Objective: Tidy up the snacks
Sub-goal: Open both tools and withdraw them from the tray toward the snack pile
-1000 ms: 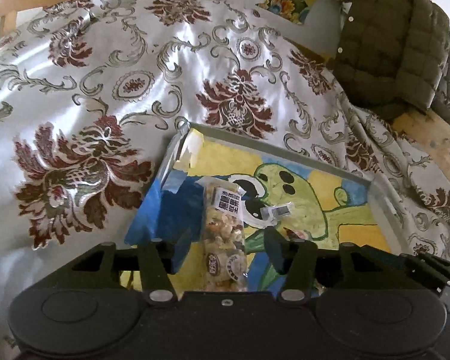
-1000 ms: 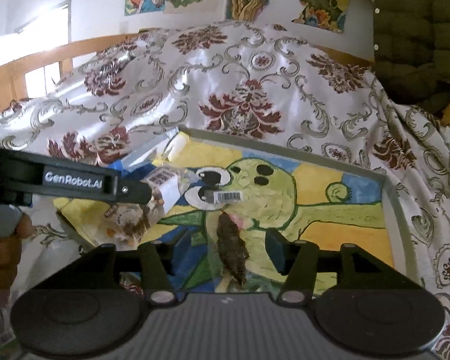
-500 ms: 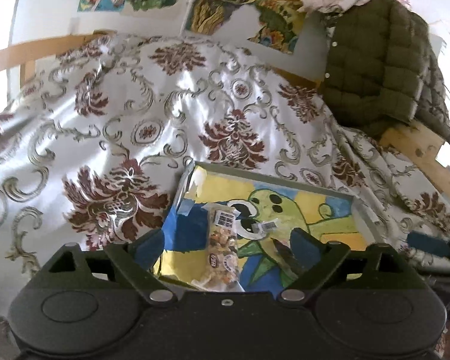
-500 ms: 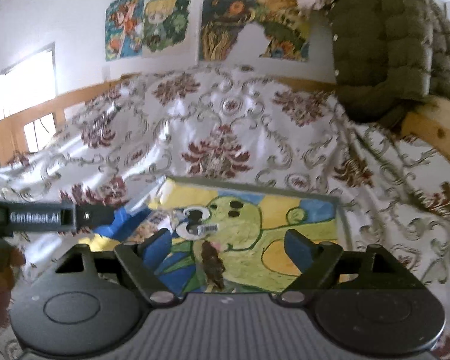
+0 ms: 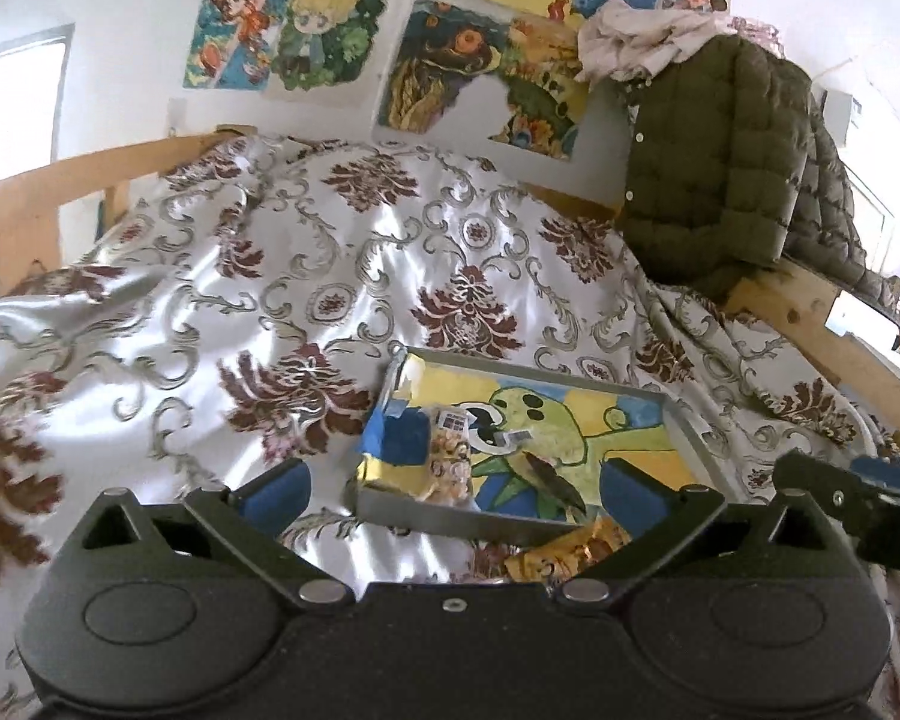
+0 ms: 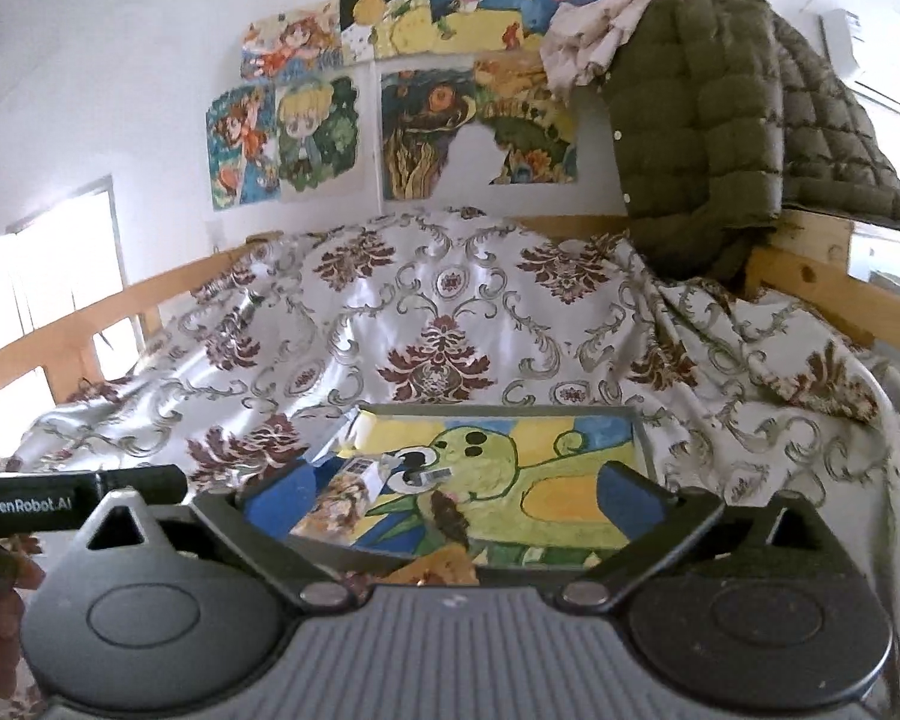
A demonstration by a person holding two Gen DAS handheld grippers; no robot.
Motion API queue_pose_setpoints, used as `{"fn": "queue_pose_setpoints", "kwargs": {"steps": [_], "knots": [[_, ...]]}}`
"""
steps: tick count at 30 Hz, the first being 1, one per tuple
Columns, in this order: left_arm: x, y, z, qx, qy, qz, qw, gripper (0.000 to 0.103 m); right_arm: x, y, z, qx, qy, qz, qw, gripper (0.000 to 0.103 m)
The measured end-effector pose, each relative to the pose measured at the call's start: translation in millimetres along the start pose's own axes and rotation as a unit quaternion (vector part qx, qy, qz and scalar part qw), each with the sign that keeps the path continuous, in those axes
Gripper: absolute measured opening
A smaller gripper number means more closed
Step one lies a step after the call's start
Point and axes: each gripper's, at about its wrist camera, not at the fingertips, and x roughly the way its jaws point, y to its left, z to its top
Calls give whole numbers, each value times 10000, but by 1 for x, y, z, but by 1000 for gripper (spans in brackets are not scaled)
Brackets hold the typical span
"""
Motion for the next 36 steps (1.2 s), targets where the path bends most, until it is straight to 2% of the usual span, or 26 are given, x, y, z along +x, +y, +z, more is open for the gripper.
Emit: {"fn": "queue_pose_setpoints", "kwargs": {"steps": [7,16,24,30,36], "knots": [[-46,0,-21,-34,-151,254,9996,102,-40,1,-24,266,29,24,9996,103],[-82,-6,-56,89,121,405,9991,102,-77,3,-47,257,144,-44,9996,103],[-95,-26,-77,656,445,419,9960,102,-100,-6,-70,316,499,-118,9982,103],[-95,-36,-86,919,706,344,9927,102,-109,-18,-90,305,948,-249,9947,103],[-89,-41,-88,1121,933,322,9888,102,-109,-22,-95,395,1178,-188,9921,103]]}}
